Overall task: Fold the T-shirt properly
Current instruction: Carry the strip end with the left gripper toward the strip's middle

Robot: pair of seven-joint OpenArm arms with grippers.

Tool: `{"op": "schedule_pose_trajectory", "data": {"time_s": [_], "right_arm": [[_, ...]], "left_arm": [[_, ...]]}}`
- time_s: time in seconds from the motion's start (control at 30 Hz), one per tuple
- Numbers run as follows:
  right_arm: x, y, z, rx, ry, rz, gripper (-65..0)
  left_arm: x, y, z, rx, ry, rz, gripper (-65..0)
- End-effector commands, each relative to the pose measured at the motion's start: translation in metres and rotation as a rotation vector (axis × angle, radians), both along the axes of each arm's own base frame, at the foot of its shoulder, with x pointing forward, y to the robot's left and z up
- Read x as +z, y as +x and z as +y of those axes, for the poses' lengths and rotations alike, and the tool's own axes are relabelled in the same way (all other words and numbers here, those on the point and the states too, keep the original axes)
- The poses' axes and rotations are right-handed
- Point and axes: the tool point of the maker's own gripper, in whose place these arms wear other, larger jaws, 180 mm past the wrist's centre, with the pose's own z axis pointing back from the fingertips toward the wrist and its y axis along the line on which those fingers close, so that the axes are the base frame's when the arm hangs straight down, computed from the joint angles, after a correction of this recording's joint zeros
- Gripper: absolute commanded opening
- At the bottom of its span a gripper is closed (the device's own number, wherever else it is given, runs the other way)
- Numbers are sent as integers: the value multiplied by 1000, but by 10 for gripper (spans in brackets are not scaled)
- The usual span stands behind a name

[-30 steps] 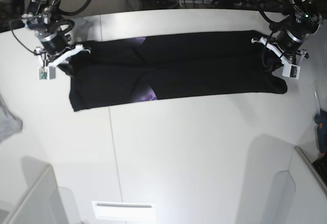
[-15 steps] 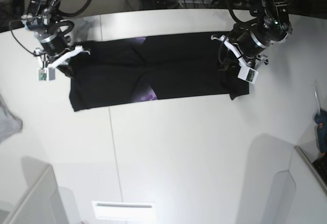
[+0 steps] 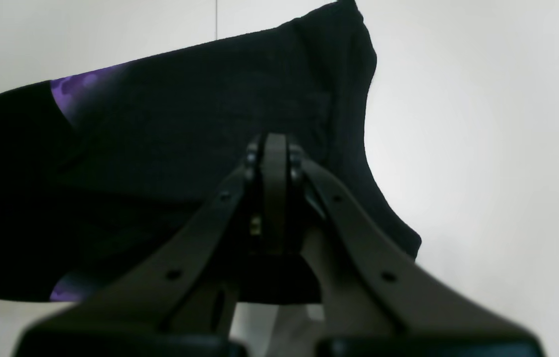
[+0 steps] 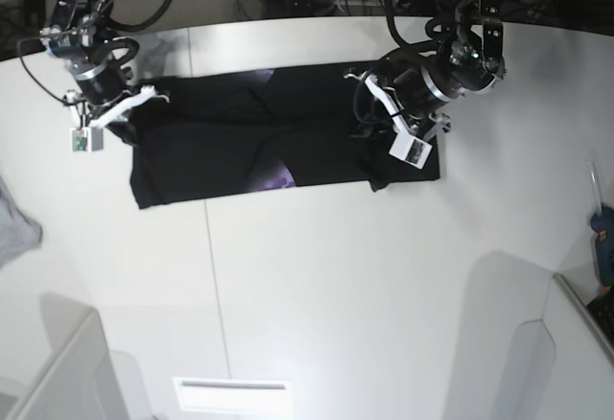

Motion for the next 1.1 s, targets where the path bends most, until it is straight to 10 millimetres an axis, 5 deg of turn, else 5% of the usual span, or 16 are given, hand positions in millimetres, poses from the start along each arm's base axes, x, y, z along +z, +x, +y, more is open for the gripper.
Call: {"op": "schedule_pose_trajectory", "data": {"time_s": [0.0,0.5,1.07], "right_arm": [[13,7,-1,5,-1,-54,-650],[13,6,0,4,1,-54,-650],[13,7,-1,3,1,-55,-650]], "left_arm": [[10,5,-3,7,-28,-34,-650],[16,6,-34,-41,-78,-41,-650],[22,15,-36,-43,-82,-64,-650]]}}
